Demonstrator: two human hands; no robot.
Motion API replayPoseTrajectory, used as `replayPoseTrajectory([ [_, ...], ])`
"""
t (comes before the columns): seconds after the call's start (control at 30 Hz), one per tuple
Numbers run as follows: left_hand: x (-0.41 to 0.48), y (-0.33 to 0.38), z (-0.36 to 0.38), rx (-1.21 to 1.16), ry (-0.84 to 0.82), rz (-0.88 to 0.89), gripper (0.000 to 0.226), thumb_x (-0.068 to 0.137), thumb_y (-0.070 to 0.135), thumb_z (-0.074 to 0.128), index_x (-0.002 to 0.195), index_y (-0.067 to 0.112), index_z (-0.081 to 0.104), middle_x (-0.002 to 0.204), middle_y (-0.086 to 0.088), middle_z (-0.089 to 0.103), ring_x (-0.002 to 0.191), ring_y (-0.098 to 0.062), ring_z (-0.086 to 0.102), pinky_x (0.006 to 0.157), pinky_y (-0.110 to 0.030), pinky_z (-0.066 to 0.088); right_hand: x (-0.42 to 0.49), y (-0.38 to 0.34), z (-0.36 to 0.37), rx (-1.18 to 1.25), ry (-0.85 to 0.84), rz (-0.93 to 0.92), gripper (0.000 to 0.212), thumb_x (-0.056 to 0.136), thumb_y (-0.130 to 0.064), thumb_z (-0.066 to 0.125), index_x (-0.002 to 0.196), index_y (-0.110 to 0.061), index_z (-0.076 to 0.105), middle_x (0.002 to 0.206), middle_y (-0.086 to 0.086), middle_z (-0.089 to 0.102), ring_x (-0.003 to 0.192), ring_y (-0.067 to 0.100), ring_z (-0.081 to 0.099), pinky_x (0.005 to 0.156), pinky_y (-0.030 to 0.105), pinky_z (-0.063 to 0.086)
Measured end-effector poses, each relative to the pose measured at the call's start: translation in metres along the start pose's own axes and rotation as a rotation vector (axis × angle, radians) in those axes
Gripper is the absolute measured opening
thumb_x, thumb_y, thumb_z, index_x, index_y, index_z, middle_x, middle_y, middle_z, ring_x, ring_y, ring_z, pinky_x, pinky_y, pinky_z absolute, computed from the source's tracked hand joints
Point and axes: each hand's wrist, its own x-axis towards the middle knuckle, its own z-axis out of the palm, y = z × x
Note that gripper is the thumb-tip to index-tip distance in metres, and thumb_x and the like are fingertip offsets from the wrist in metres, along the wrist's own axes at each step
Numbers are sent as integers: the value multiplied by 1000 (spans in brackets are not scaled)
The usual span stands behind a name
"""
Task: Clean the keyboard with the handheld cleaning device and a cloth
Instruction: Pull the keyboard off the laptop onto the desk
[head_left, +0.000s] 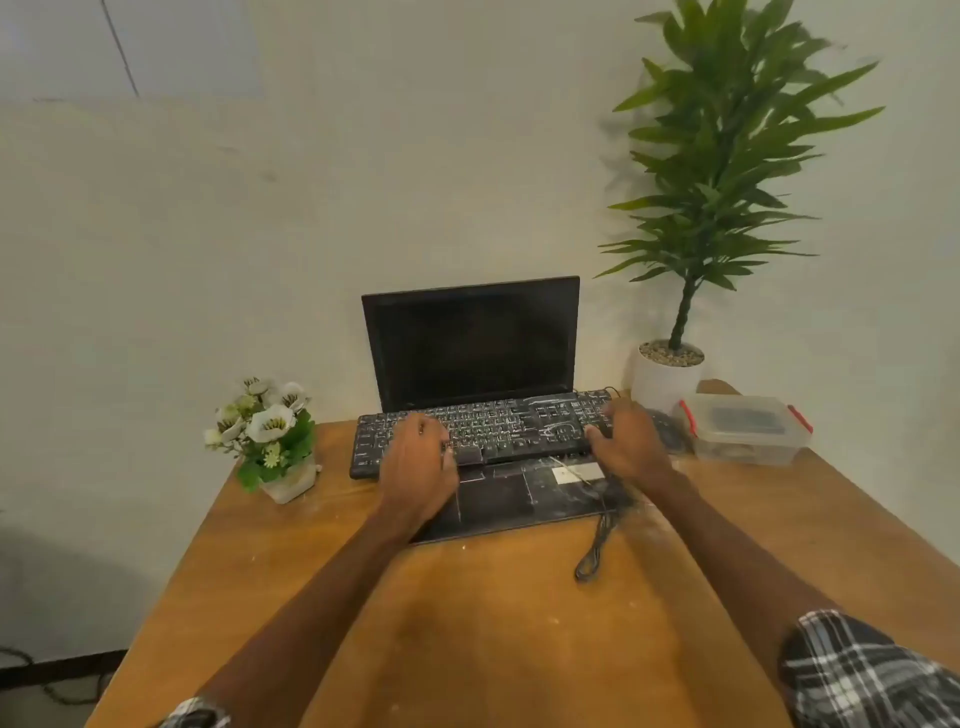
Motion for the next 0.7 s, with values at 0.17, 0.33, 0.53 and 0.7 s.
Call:
replayPoseTrajectory([
  [0.17,27,-37,16,173,-125,-333,86,98,62,55,157,5,28,166,-28,21,155,-44,17,126,-54,18,38,11,18,30,-84,191,42,92,-42,67,114,-9,55,112,10,65,99,28,63,90,48,55],
  [0.33,46,-40,19,-2,-80,-523,101,97,68,54,162,3,11,169,-31,7,156,-49,9,126,-62,15,46,5,18,124,-73,218,27,100,-30,59,99,-3,62,98,18,70,89,31,67,86,48,55],
  [0.53,54,-48,13,-145,-42,-722,100,97,67,54,159,-2,17,162,-31,30,147,-48,32,118,-59,33,58,27,34,103,-13,210,41,97,-43,57,82,-6,64,91,13,67,90,32,64,88,52,55],
  [0.7,53,-46,5,-229,-66,-747,99,98,65,55,159,-2,19,161,-30,32,146,-48,33,117,-58,34,59,31,26,143,-46,250,46,95,-51,55,95,-6,64,99,14,67,96,33,64,90,52,54],
])
